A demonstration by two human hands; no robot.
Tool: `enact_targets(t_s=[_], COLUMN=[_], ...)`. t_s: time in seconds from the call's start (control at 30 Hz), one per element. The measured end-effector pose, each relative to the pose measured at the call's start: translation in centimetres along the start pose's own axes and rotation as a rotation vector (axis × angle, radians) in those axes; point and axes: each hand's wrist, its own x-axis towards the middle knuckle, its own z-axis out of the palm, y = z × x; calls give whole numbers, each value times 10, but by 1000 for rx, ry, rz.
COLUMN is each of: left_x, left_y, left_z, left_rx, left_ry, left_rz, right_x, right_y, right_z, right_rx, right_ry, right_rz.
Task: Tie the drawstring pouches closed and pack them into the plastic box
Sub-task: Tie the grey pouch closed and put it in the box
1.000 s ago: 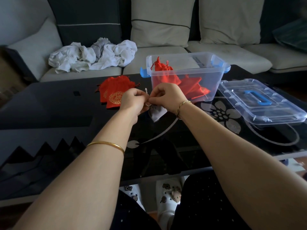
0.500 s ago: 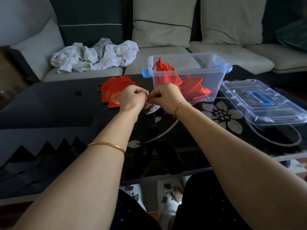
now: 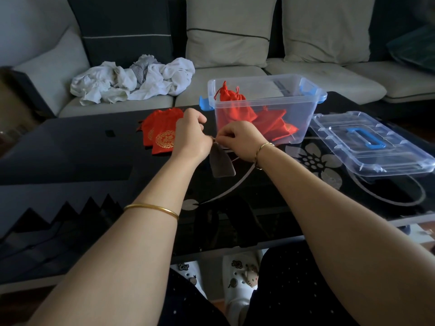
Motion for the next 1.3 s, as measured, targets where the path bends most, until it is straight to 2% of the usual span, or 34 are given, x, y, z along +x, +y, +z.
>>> enact_targets(t_s=[0.33, 0.5, 0.77, 0.87, 0.97, 1.13, 1.3], left_x=[-7, -8, -6, -2, -6, -11, -9], left_y=[1, 2, 8, 11, 11, 8, -3], left_z=[-3, -3, 0, 2, 1, 0, 2], left_rx=[87, 138, 267, 294, 371, 398, 345], left_ry=[21, 27, 33, -14, -5, 16, 18], left_rz=[147, 173, 231, 169, 234, 295, 269], right_x=[0, -4, -3, -5, -5, -4, -3], right_y=[5, -1, 0, 2, 3, 0, 1], right_z=[13, 7, 8, 6, 3, 5, 2], right_rx=[778, 910, 908, 832, 749, 540, 192], right_ry=[5, 16, 68, 59, 23, 11, 144], right_rz=[350, 420, 410, 377, 319, 240, 180])
